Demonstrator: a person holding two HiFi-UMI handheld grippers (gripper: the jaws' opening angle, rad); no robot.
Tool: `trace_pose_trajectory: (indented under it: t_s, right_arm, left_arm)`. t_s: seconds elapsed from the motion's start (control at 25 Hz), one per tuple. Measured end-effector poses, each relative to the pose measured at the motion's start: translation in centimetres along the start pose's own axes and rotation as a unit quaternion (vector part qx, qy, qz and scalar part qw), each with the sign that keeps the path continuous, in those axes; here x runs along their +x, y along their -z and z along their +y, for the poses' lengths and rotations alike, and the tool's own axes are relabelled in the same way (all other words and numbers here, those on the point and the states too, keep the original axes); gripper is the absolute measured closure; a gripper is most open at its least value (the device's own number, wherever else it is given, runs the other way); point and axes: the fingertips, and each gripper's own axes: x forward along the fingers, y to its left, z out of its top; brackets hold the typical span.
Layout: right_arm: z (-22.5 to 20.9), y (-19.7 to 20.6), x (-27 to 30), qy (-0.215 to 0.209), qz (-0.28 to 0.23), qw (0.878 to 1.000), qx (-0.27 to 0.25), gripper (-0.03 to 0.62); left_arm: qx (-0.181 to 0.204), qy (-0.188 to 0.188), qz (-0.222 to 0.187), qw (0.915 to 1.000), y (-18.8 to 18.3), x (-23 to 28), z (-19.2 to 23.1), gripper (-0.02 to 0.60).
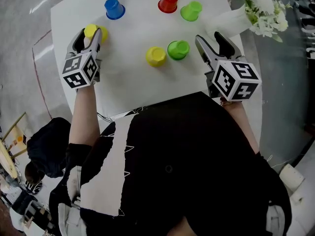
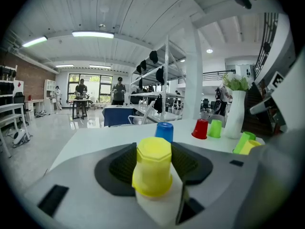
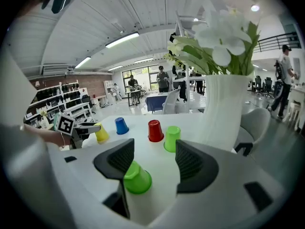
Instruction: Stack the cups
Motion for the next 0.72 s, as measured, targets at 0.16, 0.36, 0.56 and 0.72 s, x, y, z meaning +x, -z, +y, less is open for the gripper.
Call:
trace_pose_trajectory:
  t_s: [0.16, 0.36, 0.56, 0.72]
  right_arm:
    - [0.0, 0.4, -0.1, -0.013, 0.002, 1.000, -0.005, 0.319]
    - [0.1, 0.7, -0.5, -0.037, 0.002, 0.999, -0.005, 0.319]
    - [0.3, 0.9, -0.8, -0.060, -0.001, 0.998, -0.006, 0.319]
    - [0.5, 1.2, -1.2, -0.077, 0.001, 0.997, -0.013, 0.321]
  left_arm:
    - [-0.005, 0.004, -0.002, 1.0000, 0.4, -1.3, -1.4, 0.347]
    - [-0.012, -0.004, -0.001, 0.9999, 1.0, -3.6, -3.3, 0.347]
    - [-0.014, -0.010, 0.007, 0.9998, 1.9, -5.4, -5.6, 0.348]
    - [-0.012, -0.012, 0.014, 0.9998, 2.6, -6.4, -7.4, 0.348]
